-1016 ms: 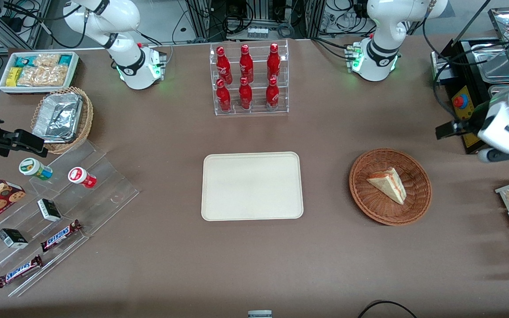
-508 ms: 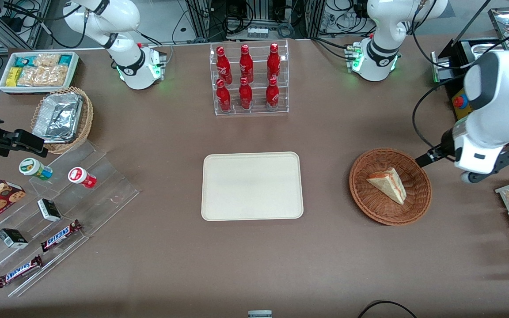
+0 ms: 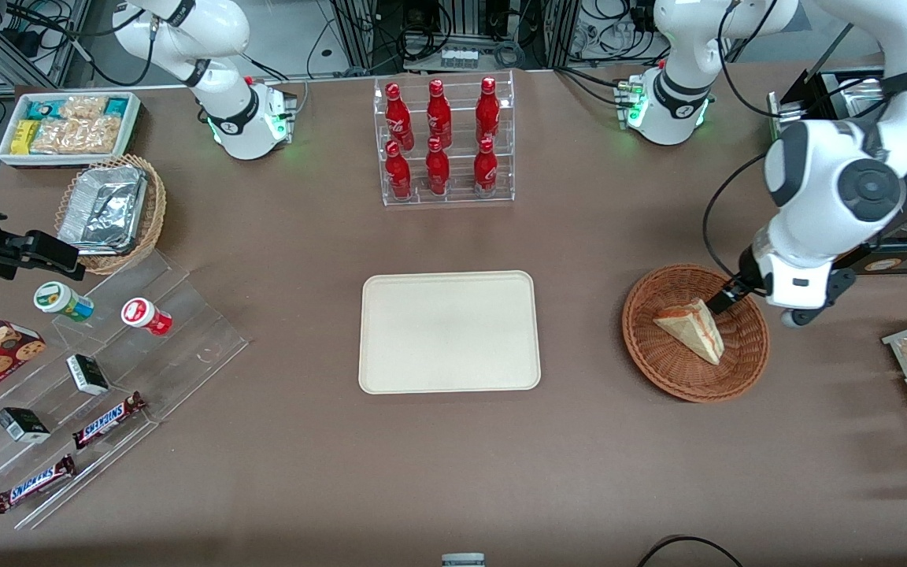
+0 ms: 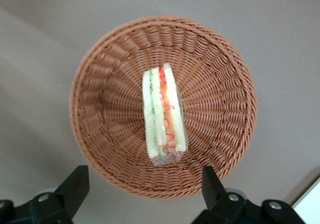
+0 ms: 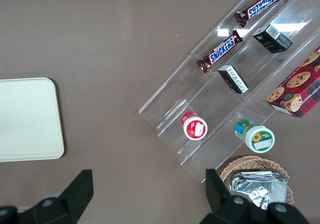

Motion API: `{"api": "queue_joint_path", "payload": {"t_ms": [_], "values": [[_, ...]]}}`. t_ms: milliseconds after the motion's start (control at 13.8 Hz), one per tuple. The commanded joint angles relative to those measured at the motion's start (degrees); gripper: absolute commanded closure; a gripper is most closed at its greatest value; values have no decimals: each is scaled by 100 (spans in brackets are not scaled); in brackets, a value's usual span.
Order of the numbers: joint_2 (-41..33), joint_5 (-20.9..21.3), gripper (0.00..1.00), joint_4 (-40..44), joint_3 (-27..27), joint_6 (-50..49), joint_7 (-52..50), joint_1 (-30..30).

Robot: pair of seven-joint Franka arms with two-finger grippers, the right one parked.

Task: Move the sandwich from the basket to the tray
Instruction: 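Lower the left gripper, close it on the sandwich, and lift it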

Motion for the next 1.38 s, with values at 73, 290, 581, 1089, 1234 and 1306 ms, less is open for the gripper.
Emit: {"api": "queue_joint_path", "payload": {"t_ms": [73,290,581,1089,1234,1306], "values": [[-62,-65,1,-503,-7,713,-130,-40],[131,-65,1,-759,-7,1399,-183,-40],[421,-56,1,-925,-7,1970,-192,-40],[852,-56,3,-1128,1,2763,-209,-40],[861,-56,39,-1093,2,2781,-349,-40],[861,-65,53,-1058,2,2781,-481,-32]]}}
